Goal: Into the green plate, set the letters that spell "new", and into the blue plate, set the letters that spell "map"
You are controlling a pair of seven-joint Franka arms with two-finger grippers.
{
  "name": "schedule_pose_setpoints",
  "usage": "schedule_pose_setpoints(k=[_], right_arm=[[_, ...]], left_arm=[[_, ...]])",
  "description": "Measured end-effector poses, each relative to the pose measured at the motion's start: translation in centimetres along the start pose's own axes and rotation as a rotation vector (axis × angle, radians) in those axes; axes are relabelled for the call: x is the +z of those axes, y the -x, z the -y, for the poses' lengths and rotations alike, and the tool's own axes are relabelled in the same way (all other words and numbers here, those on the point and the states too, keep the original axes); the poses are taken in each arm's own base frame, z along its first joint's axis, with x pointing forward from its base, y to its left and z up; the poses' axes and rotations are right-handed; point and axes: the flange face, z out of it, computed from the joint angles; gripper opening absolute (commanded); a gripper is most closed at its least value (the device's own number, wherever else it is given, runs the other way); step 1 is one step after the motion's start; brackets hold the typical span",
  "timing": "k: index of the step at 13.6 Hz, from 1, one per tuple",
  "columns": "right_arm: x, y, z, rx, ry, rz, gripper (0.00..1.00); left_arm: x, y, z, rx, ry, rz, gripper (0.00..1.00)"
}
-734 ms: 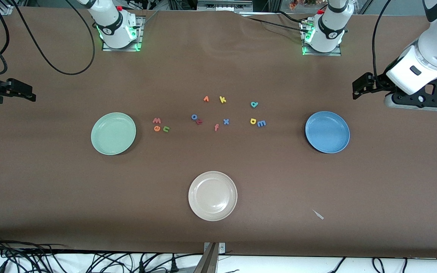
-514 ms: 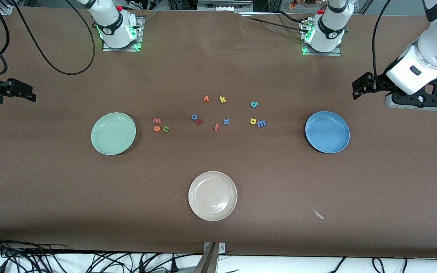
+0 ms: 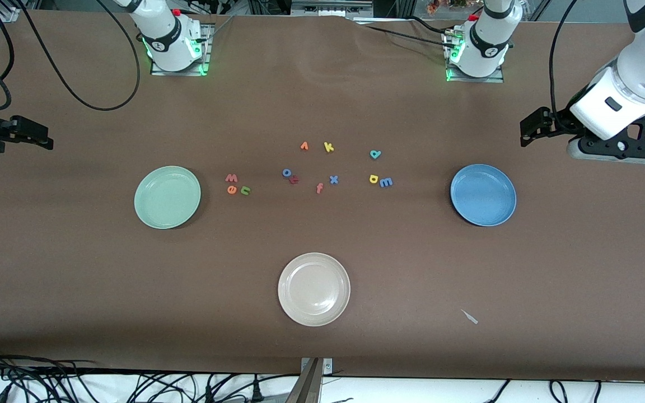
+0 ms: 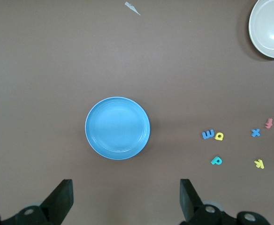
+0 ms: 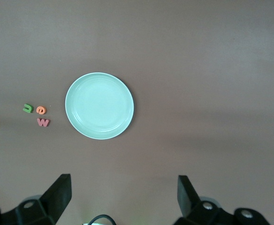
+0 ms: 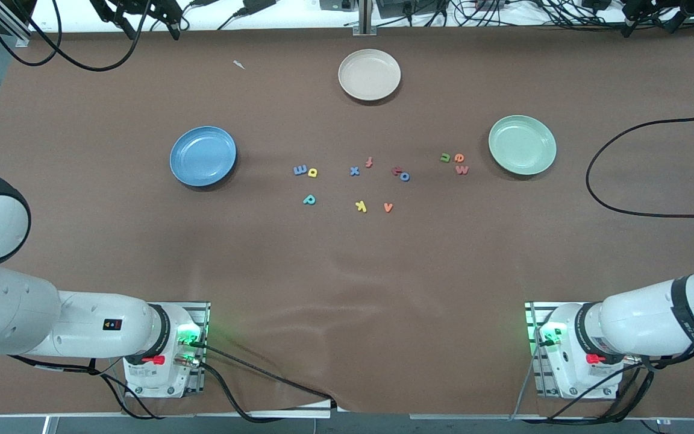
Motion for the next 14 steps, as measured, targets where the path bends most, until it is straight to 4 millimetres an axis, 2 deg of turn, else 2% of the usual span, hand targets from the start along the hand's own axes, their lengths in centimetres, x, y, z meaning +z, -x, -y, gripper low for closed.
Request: schedule_pose_setpoints(k=[14], right_arm=[[0.0,-0.1,1.1,-0.019,0.0,0.001,1.0]], left_arm=[[0.0,0.0,0.0,0.0,0.0,0.0,1.0]])
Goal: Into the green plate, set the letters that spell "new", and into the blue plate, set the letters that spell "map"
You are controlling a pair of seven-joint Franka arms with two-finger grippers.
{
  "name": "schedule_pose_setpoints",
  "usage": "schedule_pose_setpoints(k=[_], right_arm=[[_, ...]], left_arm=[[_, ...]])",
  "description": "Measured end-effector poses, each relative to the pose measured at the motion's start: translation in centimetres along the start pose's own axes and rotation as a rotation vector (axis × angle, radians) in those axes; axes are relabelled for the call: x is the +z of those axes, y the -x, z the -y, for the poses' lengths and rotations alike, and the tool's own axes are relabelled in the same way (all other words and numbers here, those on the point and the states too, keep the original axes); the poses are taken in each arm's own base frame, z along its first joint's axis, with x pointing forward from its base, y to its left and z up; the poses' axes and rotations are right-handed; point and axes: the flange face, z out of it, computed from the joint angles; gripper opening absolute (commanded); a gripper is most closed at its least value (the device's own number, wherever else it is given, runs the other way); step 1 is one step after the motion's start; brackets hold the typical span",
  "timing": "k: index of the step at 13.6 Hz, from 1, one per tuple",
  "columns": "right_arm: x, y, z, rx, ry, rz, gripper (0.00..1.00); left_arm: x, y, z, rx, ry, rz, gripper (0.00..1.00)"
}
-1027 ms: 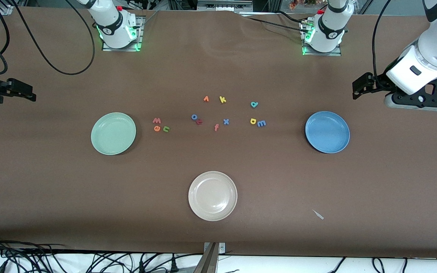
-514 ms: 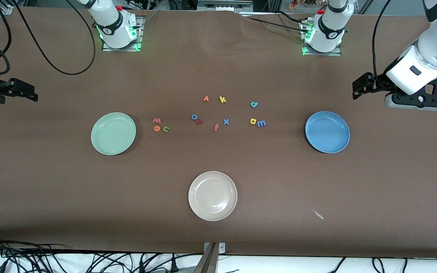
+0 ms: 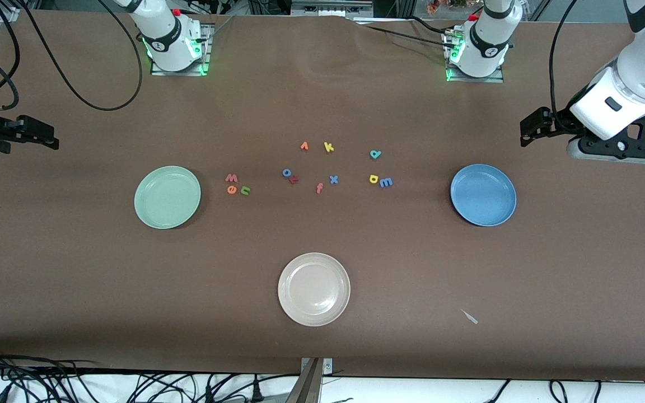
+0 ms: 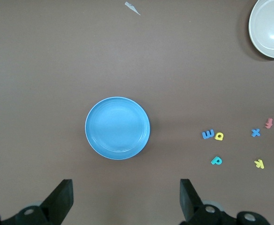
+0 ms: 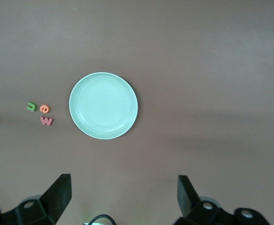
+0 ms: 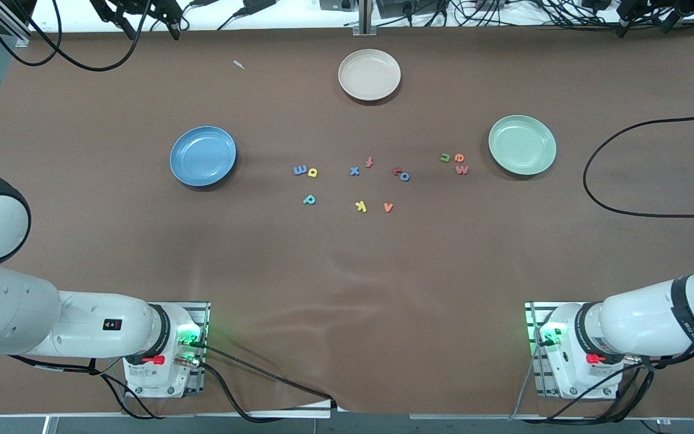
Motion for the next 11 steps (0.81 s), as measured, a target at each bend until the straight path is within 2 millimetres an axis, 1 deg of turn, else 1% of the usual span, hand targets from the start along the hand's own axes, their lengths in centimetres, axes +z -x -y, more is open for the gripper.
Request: schedule_pose_setpoints(k=[5,8,11], right_arm=[[0.0,0.0,0.05,-0.001,0.0,0.0,1.0],[-0.12,-0.06,0.73,-0.013,0.0,-0.002,1.0],[-0.46,0.05,0.78,-0.014,0.001,-0.009,1.0]], left_arm=[[0.0,0.0,0.0,0.0,0.0,0.0,1.0],[0.0,0.0,0.0,0.0,0.0,0.0,1.0],[0.0,0.0,0.0,0.0,0.0,0.0,1.0]])
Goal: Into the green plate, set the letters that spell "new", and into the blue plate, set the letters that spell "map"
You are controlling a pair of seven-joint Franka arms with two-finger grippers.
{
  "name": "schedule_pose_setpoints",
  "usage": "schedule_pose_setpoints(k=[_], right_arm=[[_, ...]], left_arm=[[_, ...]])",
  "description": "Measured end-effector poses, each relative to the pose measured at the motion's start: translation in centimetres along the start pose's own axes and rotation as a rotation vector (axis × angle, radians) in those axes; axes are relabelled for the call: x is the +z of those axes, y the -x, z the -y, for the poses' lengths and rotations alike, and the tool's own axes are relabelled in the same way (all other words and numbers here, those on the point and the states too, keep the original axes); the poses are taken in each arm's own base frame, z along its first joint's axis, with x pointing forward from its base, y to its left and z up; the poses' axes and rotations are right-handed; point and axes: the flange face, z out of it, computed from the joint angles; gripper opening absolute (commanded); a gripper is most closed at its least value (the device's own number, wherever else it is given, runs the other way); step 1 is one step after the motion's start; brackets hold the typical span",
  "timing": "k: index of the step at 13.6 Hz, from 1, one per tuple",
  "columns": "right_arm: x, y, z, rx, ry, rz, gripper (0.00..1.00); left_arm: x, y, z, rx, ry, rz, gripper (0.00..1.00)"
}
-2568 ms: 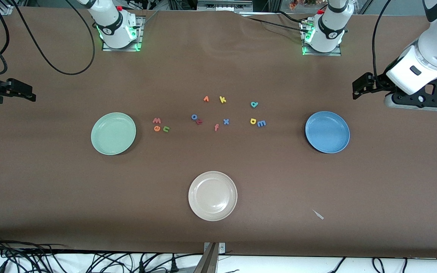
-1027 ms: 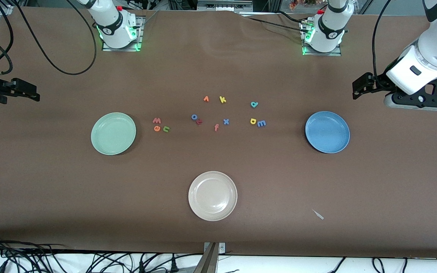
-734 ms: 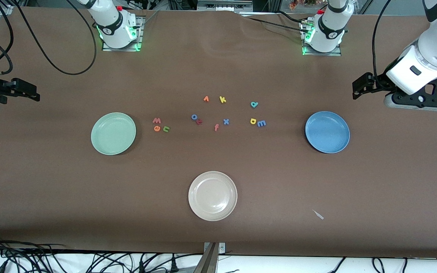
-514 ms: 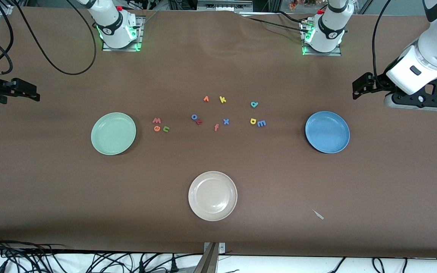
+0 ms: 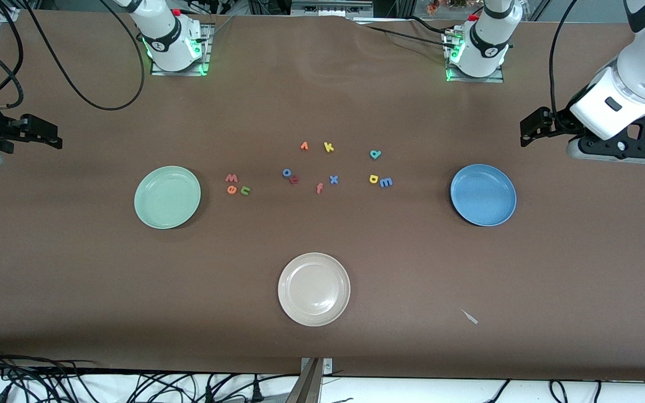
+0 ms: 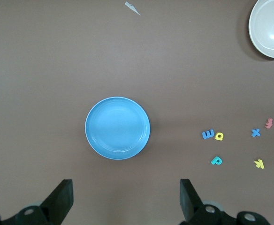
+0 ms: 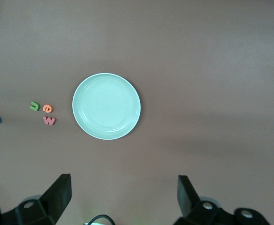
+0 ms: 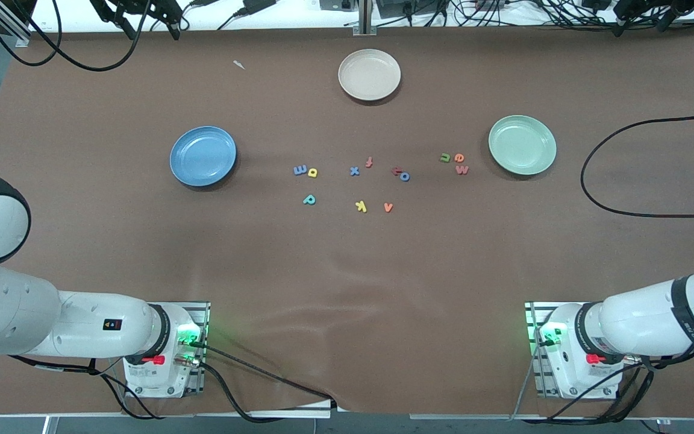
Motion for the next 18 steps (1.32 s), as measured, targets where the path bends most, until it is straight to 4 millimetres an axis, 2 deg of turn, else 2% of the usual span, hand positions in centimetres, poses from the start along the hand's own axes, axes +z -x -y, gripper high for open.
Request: schedule_pose_setpoints(k=[4,6,18], right_arm=[[-1.8,0.9,-0.2,0.005,0.003,-0.032,1.0],[-2.1,1.2,-0.2,0.006,0.001,-0.029,1.0],[0.0,0.1,0.5,-0.008,-0.007,0.017,1.0]], left_arm=[[0.0,0.0,0.0,0.0,0.0,0.0,1.0],[0.1,0.1,0.0,0.0,-0.001,0.009,1.0],[0.2,0.3,0.0,0.0,-0.003,0.028,1.0]])
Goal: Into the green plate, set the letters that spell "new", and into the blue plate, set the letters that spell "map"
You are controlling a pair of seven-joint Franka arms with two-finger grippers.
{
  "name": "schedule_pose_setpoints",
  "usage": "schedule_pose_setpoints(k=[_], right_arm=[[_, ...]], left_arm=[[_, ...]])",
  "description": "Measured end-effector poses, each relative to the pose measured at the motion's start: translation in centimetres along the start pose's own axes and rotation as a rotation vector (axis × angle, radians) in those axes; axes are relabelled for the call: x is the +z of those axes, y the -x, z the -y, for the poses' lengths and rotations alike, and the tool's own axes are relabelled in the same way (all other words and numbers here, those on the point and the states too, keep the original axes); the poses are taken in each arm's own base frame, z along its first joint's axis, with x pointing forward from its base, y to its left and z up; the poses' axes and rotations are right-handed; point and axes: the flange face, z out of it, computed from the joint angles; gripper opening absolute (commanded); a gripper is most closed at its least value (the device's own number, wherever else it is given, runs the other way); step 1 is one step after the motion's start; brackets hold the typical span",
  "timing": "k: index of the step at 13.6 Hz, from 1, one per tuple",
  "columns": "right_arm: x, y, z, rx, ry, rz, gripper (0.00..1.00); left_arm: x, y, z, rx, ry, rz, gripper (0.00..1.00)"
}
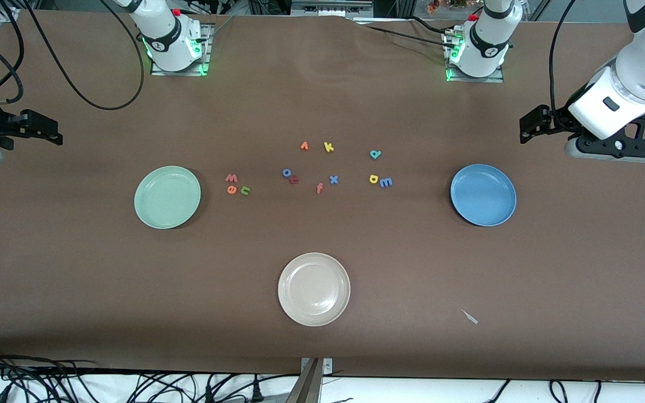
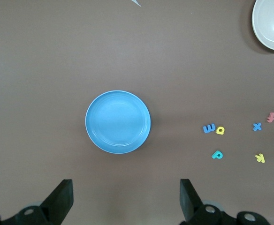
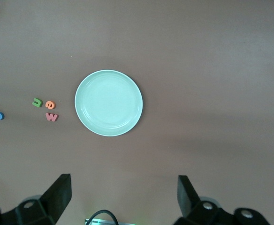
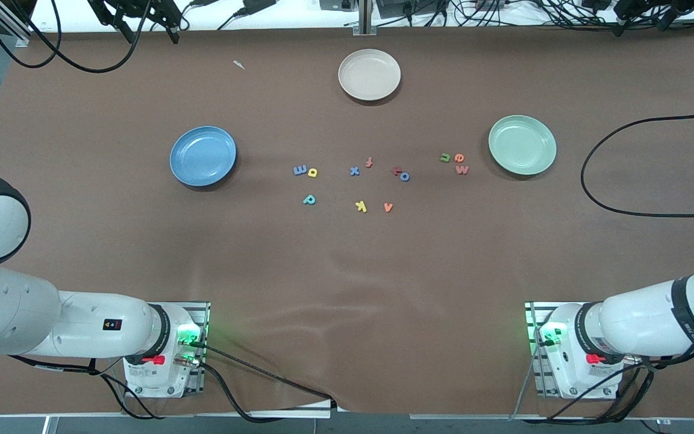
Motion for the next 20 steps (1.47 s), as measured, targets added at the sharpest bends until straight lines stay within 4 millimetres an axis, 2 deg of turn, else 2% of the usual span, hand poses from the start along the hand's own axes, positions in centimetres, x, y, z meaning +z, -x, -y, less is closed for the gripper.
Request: schedule_pose_setpoints(k=[4,9,20], right_arm=[[0.8,-0.4,0.1,-0.001,-0.01,0.016,1.0],[1.3,0.0,1.2,-0.019,-0.016,0.069,1.0],[1.5,0.1,1.3,-0.019,-0.019,0.087,1.0]], left_arm=[[0.0,0.0,0.0,0.0,0.0,0.0,1.0],[0.0,0.0,0.0,0.0,0.0,0.0,1.0],[0.0,0.0,0.0,0.001,0.0,0.0,1.0]])
